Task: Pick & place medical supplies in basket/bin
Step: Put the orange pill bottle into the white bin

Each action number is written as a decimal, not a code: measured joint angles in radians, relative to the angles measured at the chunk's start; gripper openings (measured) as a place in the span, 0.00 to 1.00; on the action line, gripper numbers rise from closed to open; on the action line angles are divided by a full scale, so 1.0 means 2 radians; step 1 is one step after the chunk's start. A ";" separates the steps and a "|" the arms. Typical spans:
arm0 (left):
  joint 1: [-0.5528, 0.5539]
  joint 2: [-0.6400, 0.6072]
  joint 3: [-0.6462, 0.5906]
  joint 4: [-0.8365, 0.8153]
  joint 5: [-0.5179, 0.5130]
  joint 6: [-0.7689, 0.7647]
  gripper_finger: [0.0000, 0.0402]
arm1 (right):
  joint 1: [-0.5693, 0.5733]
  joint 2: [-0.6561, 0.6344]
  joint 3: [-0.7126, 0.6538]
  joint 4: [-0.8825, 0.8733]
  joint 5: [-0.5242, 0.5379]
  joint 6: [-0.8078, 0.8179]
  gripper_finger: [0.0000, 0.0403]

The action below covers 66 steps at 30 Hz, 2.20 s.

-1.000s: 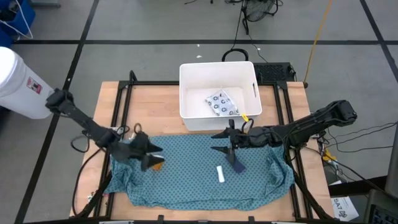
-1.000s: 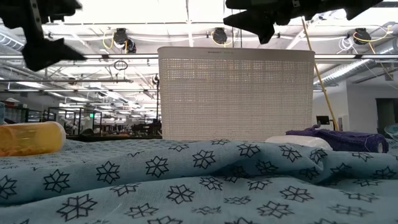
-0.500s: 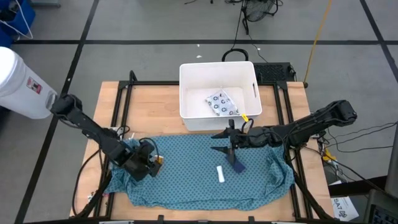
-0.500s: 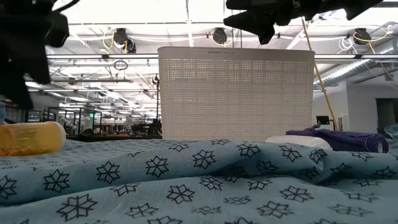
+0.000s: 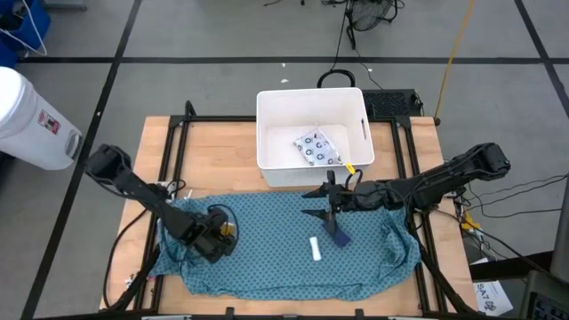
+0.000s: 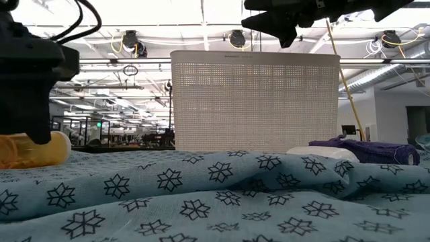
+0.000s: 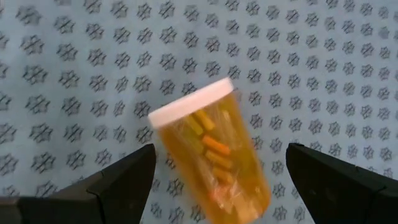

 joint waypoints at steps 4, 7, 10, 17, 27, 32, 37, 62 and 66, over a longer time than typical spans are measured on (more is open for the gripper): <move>0.001 0.011 0.000 -0.003 0.000 0.000 0.90 | 0.000 0.000 0.000 -0.003 0.000 0.000 0.49; 0.001 0.019 0.000 -0.002 0.006 -0.001 0.90 | 0.000 0.000 0.000 -0.003 0.000 0.000 0.49; 0.003 0.027 0.000 -0.002 0.011 -0.001 0.90 | 0.000 0.000 0.000 -0.003 0.000 0.000 0.49; 0.006 0.038 0.001 0.002 0.012 -0.002 0.82 | 0.000 0.000 0.000 -0.006 0.000 0.000 0.49; 0.007 0.040 0.000 0.006 0.000 -0.001 0.51 | 0.000 0.000 0.000 -0.007 0.001 0.000 0.49; 0.007 0.040 -0.001 0.011 -0.012 0.002 0.43 | 0.000 0.000 0.000 -0.011 0.001 0.000 0.49; 0.005 0.023 -0.001 0.026 -0.010 0.023 0.50 | 0.000 0.000 0.000 -0.011 0.001 0.000 0.49; 0.015 -0.148 0.000 0.145 -0.215 0.257 0.44 | 0.000 0.000 0.000 -0.013 0.002 0.000 0.49; 0.036 -0.168 0.000 0.191 -0.201 0.339 0.42 | 0.000 0.000 0.000 -0.014 0.002 0.006 0.49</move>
